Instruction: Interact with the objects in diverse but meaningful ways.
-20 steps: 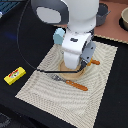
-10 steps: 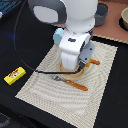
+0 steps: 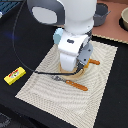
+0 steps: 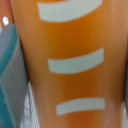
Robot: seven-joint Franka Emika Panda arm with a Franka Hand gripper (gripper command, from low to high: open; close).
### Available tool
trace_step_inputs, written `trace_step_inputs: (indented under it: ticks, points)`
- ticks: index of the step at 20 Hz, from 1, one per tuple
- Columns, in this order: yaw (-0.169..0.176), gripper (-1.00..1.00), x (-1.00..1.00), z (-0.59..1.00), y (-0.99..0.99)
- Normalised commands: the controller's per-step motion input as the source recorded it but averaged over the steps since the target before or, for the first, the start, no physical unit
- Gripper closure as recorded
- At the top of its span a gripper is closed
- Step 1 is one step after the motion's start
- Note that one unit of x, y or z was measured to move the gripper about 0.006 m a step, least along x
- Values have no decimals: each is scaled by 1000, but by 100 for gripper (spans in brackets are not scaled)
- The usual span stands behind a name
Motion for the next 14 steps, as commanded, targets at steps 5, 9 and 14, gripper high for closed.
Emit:
trace_step_inputs:
  ticks: [5, 9, 14]
  points:
    - [33, 100, -132, -255, -11]
    - [34, -100, -131, -86, -71]
    - [36, -100, -115, 202, -67]
